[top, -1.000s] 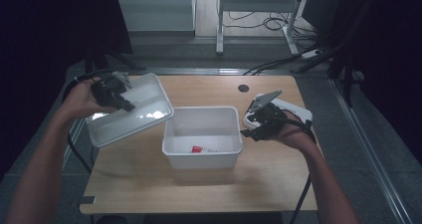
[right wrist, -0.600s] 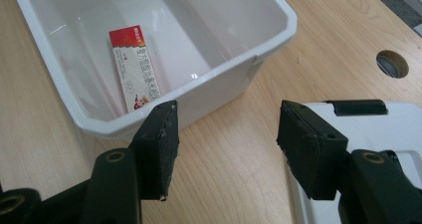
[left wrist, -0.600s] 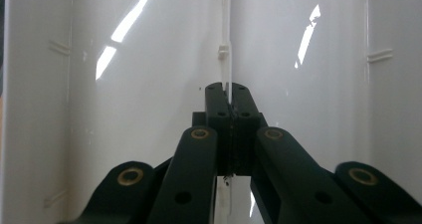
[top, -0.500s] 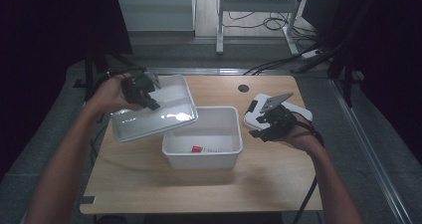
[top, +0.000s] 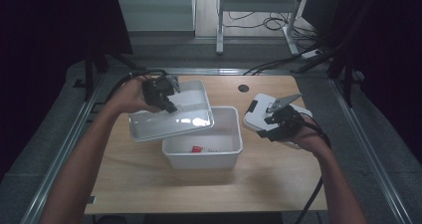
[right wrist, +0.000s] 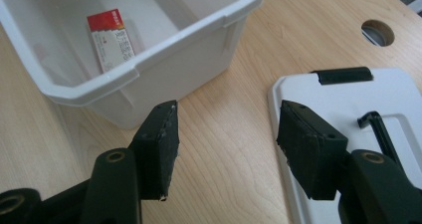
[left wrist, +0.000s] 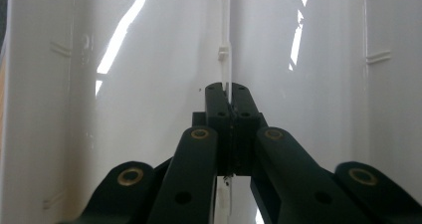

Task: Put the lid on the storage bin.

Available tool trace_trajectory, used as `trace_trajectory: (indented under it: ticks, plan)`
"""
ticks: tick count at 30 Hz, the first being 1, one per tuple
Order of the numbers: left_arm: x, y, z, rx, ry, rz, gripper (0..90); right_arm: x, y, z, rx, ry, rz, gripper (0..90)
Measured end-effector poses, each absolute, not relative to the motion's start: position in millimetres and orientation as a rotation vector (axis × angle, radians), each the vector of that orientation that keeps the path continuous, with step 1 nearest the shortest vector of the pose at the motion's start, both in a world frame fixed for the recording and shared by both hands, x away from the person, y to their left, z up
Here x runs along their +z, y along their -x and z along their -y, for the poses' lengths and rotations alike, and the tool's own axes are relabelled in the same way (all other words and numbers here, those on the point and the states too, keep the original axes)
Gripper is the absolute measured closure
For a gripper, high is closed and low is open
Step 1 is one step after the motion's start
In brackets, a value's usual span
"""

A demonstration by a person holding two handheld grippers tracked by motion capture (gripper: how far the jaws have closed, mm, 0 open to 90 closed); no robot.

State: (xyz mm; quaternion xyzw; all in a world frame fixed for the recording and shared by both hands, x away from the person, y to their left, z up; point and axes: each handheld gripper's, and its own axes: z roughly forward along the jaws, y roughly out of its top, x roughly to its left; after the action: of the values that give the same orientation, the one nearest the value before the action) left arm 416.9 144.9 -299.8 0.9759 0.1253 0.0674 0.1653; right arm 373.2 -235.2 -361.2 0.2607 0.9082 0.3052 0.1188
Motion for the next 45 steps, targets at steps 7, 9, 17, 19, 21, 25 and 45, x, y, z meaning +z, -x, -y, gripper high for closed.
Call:
trace_trajectory:
  ticks: [7,9,17,19,21,25,45]
  plan:
    - [-306.8,-416.7,-122.4,0.151,-2.766,-0.302,89.5,-364.9,-374.8,242.5,0.876,-0.785,-2.654,41.5]
    - [-308.1,-417.1,-116.5,0.136,-2.771,-0.265,89.5,-365.6,-375.7,244.9,0.874,-0.793,-2.652,41.5]
    - [-312.1,-415.4,-96.8,0.127,-2.783,-0.203,89.5,-368.1,-378.1,254.1,0.866,-0.833,-2.646,41.4]
    - [-313.7,-414.9,-92.0,0.124,-2.789,-0.189,89.5,-368.5,-378.2,255.7,0.865,-0.839,-2.643,41.4]
    - [-316.1,-415.1,-88.2,0.114,-2.788,-0.179,89.5,-369.0,-378.5,257.7,0.865,-0.845,-2.644,41.5]
    - [-322.1,-416.0,-81.5,0.098,-2.798,-0.162,89.4,-370.4,-379.0,260.4,0.857,-0.852,-2.644,41.5]
    - [-342.2,-417.7,-59.0,0.033,-2.814,-0.102,89.4,-376.0,-382.2,265.3,0.839,-0.873,-2.649,41.5]
